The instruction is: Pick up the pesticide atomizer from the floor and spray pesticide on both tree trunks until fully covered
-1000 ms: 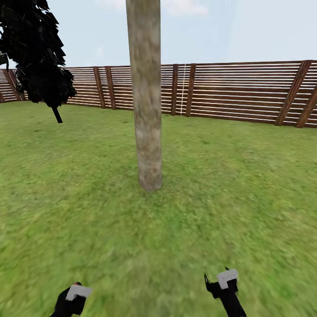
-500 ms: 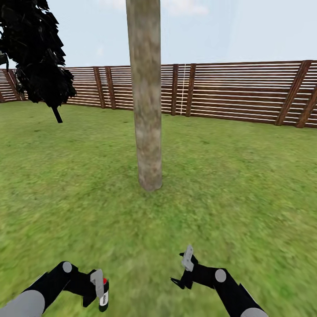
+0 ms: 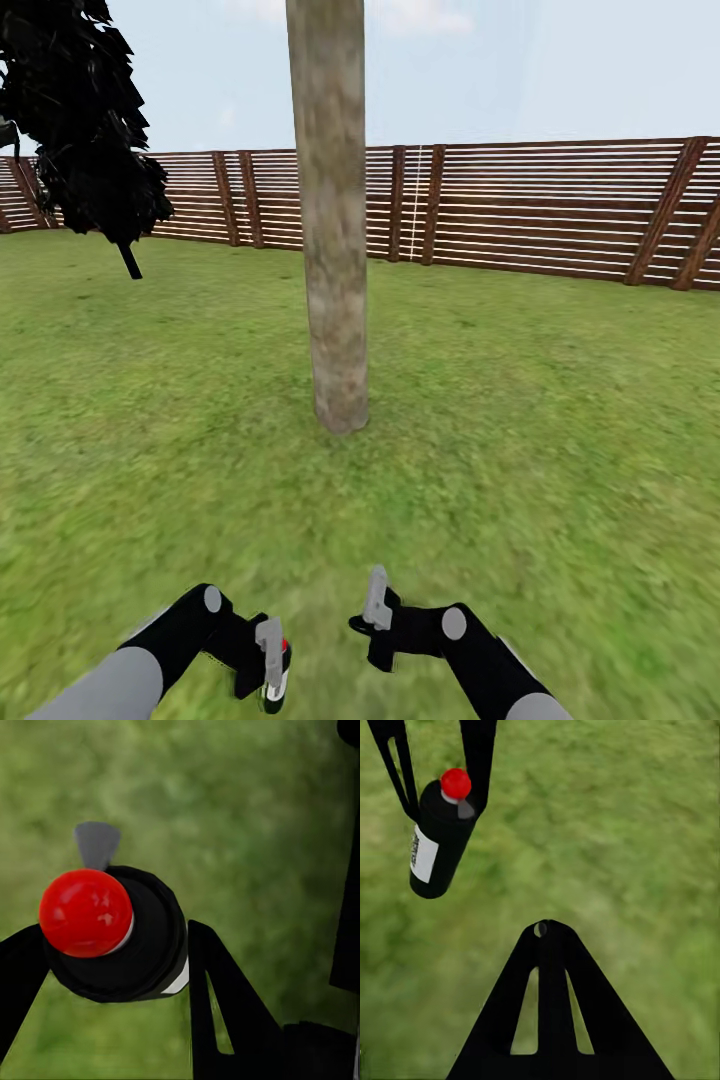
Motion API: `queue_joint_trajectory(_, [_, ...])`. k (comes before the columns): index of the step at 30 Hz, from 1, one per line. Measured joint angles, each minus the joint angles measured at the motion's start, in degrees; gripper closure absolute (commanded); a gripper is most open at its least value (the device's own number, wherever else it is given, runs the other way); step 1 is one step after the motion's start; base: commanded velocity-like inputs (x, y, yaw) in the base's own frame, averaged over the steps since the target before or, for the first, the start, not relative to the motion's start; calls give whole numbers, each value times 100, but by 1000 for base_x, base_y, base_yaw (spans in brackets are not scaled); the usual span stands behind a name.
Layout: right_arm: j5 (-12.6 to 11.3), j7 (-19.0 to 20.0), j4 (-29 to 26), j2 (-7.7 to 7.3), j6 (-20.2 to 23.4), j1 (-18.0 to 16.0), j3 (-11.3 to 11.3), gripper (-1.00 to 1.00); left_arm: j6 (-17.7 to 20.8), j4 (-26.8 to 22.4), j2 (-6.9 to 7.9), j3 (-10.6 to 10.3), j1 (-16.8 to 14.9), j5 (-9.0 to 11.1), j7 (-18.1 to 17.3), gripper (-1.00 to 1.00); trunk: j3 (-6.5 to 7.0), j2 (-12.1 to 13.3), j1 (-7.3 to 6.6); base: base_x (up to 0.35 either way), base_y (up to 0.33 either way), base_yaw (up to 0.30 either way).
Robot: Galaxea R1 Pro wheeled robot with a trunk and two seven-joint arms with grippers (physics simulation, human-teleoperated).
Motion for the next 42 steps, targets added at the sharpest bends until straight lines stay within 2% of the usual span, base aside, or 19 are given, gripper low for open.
queue_joint_trajectory(3, [0, 0, -33, 87, 3, -1, 10, 100, 3, -8, -176, -5, -1, -137, 13, 100, 0, 0, 0, 0, 0, 0])
queue_joint_trajectory(5, [1, 0, -49, 116, 2, -1, 11, 100, 9, -66, -215, -5, -1, -153, 16, 100, 0, 0, 0, 0, 0, 0])
queue_joint_trajectory(7, [0, 0, -55, 191, 1, -1, 12, 100, 21, -243, -367, 7, -1, -148, 20, 100, 0, 0, 0, 0, 0, 0])
queue_joint_trajectory(13, [2, 0, -56, 194, 0, -1, 12, 100, 10, -257, -494, 10, 10, -146, 48, 100, 0, 0, 0, 0, 0, 0])
queue_joint_trajectory(22, [2, 0, -45, 194, -7, -1, 12, 100, -76, -257, -516, 42, 9, -56, 46, 100, 0, 0, 0, 0, 0, 0])
queue_joint_trajectory(26, [2, 0, -46, 194, -4, -1, 12, 100, -127, -259, -517, 45, 8, 109, 44, 100, 0, 0, 0, 0, 0, 0])
queue_joint_trajectory(29, [1, 0, -46, 194, -5, -1, 12, 100, -343, -255, -523, 47, 8, 250, 44, 100, 0, 0, 0, 0, 0, 0])
queue_joint_trajectory(38, [2, 0, -47, 194, -7, -1, 12, 100, -447, -254, -524, 46, 8, 472, 44, 100, 0, 0, 0, 0, 0, 0])
queue_joint_trajectory(42, [1, 0, -47, 194, -6, -1, 12, 100, -460, -254, -528, 52, 8, 505, 31, 100, 0, 0, 0, 0, 0, 0])
